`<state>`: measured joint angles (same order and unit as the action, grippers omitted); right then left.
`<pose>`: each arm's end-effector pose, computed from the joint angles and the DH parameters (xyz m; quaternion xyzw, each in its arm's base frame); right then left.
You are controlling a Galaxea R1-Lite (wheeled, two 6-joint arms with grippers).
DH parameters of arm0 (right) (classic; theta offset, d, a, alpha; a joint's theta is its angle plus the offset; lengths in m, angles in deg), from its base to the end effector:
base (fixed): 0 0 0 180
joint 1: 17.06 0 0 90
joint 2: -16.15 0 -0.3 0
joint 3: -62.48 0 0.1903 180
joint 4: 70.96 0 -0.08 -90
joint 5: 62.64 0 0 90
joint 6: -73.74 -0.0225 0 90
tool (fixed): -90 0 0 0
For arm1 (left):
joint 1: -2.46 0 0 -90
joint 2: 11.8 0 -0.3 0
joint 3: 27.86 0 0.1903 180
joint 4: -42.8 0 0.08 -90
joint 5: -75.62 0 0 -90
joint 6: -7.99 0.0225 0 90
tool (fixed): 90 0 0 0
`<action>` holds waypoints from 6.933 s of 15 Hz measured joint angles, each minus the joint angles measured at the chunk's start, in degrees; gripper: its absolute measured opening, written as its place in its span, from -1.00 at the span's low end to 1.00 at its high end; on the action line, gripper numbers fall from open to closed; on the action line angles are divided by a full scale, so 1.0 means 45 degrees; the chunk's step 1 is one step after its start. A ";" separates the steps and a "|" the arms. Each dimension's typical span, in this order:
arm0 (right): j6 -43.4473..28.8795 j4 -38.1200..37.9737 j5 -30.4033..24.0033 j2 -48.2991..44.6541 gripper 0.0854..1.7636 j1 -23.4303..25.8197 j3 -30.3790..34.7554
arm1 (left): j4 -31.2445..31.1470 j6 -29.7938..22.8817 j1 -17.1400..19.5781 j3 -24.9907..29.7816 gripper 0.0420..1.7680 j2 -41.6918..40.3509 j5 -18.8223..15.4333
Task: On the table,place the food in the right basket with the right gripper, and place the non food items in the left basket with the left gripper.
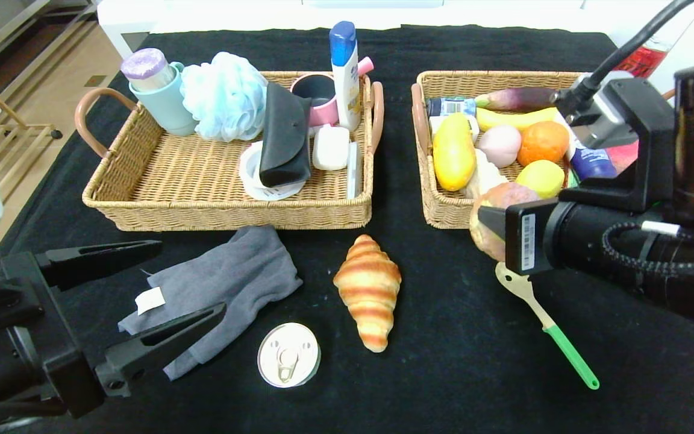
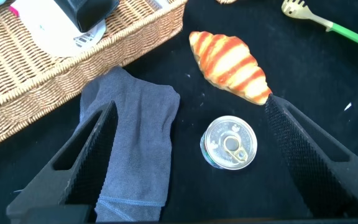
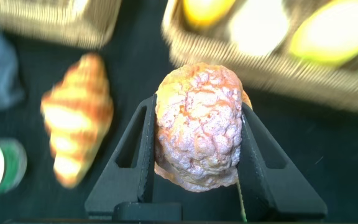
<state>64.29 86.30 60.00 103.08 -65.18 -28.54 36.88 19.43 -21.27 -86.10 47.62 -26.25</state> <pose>0.1876 0.1911 0.2815 -0.0241 0.1340 0.1223 0.9831 0.1253 -0.0601 0.2417 0.1011 0.0309 -0.3097 0.9449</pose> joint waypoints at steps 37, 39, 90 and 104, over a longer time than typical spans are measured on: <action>0.0569 0.1013 -0.1932 0.3413 0.62 0.5440 -0.5434 | -0.0014 0.0043 -0.0043 0.0024 0.94 -0.0092 -0.0038; 0.0601 0.0981 -0.1937 0.3356 0.69 0.5396 -0.5415 | -0.0019 0.0079 -0.0043 0.0033 0.94 -0.0092 -0.0030; 0.0331 -0.6293 -0.3944 0.1612 0.15 0.3557 -0.0276 | -0.0038 0.0263 -0.0049 0.0209 0.94 -0.0103 -0.0038; 0.0154 -0.6141 -0.3928 0.1699 -0.94 0.3503 -0.0198 | -0.0057 0.0336 -0.0049 0.0233 0.94 -0.0176 -0.0038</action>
<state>64.98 58.66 42.32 110.73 -49.42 -29.43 36.62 20.94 -21.49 -85.05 46.82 -26.42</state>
